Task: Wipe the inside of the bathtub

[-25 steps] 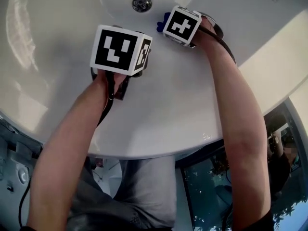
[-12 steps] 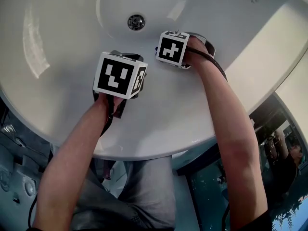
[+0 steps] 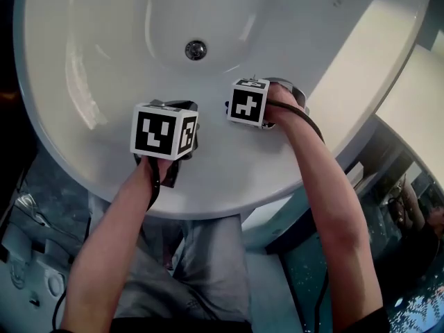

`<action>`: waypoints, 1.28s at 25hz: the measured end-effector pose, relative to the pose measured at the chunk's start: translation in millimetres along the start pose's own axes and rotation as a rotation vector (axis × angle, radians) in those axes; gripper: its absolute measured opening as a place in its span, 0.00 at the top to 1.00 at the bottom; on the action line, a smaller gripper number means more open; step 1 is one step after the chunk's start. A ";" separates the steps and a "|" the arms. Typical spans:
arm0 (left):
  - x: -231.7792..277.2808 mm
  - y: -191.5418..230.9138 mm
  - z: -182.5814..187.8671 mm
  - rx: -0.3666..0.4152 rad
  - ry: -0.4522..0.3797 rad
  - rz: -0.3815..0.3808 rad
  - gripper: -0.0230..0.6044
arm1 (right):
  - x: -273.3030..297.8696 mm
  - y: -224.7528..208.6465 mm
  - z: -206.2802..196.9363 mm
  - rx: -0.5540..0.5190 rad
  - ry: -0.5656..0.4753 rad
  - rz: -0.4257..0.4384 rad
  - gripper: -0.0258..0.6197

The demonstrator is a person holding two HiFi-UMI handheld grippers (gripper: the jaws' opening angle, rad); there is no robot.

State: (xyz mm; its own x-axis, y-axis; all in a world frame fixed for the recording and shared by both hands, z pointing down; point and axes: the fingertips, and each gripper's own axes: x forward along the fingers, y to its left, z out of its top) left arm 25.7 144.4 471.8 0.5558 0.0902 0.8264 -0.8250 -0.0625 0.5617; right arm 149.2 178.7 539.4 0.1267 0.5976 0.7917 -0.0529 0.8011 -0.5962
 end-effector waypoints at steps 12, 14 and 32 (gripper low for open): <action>-53.0 -43.4 -0.6 0.078 -0.030 -0.037 0.96 | -50.1 76.7 -13.0 0.010 0.029 0.056 0.86; -61.0 -51.3 -4.6 0.088 -0.028 -0.045 0.96 | -58.4 88.5 -17.2 0.014 0.034 0.059 0.86; -106.1 -93.2 -37.0 0.177 -0.037 -0.059 0.96 | -99.9 169.0 -16.3 0.004 0.002 0.075 0.86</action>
State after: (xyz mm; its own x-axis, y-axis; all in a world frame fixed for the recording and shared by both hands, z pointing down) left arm 39.8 177.4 330.3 0.6092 0.0621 0.7906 -0.7616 -0.2322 0.6051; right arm 143.7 253.8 357.4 0.1238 0.6557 0.7448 -0.0667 0.7544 -0.6530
